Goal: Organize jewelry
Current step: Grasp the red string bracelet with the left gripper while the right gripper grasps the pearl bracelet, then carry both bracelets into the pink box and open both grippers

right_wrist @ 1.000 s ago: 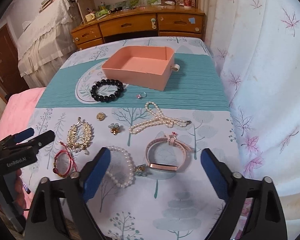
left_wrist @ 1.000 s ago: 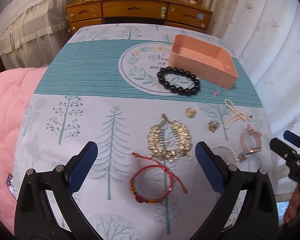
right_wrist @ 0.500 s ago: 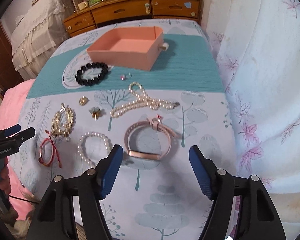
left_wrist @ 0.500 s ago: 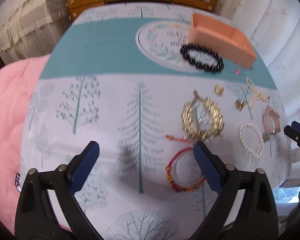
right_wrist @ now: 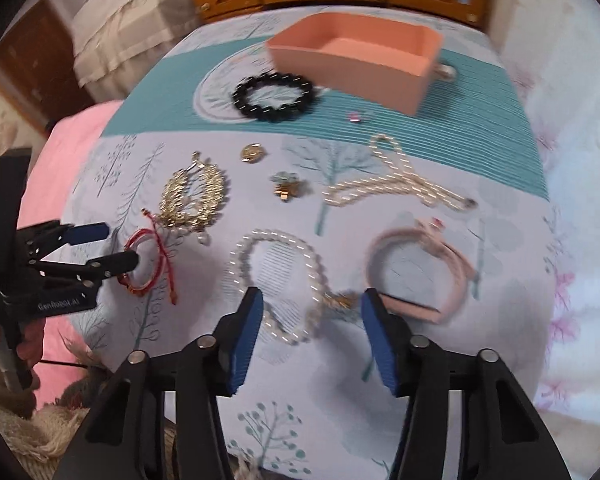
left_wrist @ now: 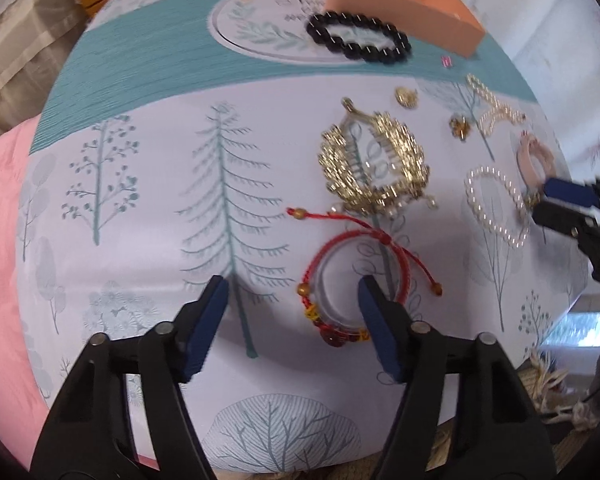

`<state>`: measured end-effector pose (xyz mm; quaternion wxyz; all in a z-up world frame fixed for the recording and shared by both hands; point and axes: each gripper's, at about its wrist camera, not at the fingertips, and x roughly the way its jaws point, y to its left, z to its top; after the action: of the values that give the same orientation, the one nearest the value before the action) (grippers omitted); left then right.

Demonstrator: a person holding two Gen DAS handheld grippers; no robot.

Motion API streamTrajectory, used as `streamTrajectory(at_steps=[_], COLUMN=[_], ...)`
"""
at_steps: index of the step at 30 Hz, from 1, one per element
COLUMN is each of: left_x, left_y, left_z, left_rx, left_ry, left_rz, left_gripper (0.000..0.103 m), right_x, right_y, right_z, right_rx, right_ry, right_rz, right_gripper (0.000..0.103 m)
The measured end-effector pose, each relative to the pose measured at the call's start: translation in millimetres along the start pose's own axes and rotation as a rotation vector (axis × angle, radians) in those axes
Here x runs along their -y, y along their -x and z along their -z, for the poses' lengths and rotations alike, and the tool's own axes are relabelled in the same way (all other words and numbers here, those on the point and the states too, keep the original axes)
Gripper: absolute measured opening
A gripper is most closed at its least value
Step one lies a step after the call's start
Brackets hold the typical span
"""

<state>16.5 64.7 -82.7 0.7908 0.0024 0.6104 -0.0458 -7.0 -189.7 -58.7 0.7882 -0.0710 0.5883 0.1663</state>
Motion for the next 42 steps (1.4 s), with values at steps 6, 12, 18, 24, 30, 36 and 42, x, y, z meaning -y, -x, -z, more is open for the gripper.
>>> streamTrajectory(at_steps=[6, 12, 18, 24, 30, 36, 42], left_x=[10.2, 18.8, 34.7, 48.7, 38.4, 37.6, 28.2], left_y=[-8.5, -16.4, -26.3, -26.4, -18.3, 12.2, 68.1], left_z=[-9.5, -23.2, -51.3, -57.5, -63.2, -75.9, -88.9], left_rx=[-0.05, -0.122, -0.184, -0.157, -0.065, 0.032, 0.162], left_ry=[-0.046, -0.088, -0.139, -0.139, -0.046, -0.018, -0.017], left_rz=[-0.018, -0.017, -0.016, -0.005, -0.016, -0.024, -0.031], left_gripper=[0.061, 0.058, 0.037, 0.009, 0.008, 0.008, 0.009], right_x=[-13.3, -18.8, -38.0, -46.6, -35.1, -28.0, -4.7], right_y=[-29.2, -53.2, -69.3, -75.6, -62.0, -17.0, 57.4], right_z=[-27.2, -47.3, -59.9, -68.1, -67.4, -73.4, -89.9], right_rx=[-0.101, -0.191, -0.25, -0.238, -0.17, -0.035, 0.119], right_ry=[0.094, 0.176, 0.288, 0.294, 0.211, 0.16, 0.12], right_rz=[-0.015, 0.038, 0.113, 0.123, 0.068, 0.065, 0.075], right_gripper=[0.038, 0.031, 0.02, 0.008, 0.007, 0.007, 0.007])
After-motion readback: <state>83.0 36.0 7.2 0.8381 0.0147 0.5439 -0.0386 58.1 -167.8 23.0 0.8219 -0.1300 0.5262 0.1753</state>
